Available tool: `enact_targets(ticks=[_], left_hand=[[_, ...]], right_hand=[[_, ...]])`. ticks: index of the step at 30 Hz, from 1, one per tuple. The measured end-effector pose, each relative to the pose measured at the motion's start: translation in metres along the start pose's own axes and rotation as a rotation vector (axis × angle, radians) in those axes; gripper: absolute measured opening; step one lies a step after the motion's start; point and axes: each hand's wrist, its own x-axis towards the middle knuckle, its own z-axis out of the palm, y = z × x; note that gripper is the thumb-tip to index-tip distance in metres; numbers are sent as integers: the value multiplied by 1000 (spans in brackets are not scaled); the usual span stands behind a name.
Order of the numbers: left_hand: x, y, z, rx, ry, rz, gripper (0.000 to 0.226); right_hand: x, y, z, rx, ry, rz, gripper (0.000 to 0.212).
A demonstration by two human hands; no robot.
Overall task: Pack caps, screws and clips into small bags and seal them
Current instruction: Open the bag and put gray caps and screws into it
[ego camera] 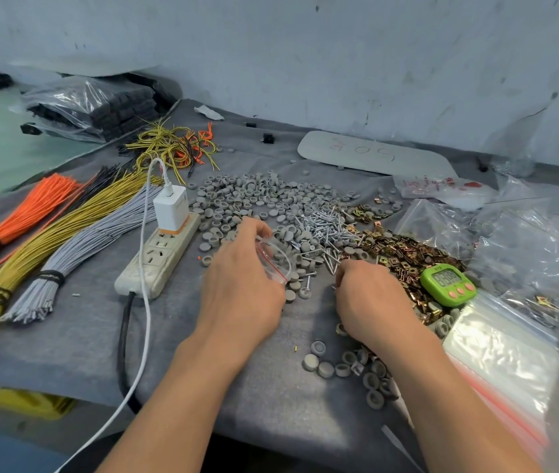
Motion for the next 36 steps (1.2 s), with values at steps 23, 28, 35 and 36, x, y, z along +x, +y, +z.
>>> enact_targets(ticks=[23,28,35,36], left_hand=[[-10,15,14,-48,-97,165,53],[-6,11,15,-53,-78,103,59],[-2,9,5,-163,46,26,50],[-2,8,4,-165,48,21,50]], right_hand=[[-25,-15,-17,702,139,-355,25],[-21,-8,-16,943,247,-273,26],[15,20,-1,454,231,-19,46],[19,21,3,340,163,-21,54]])
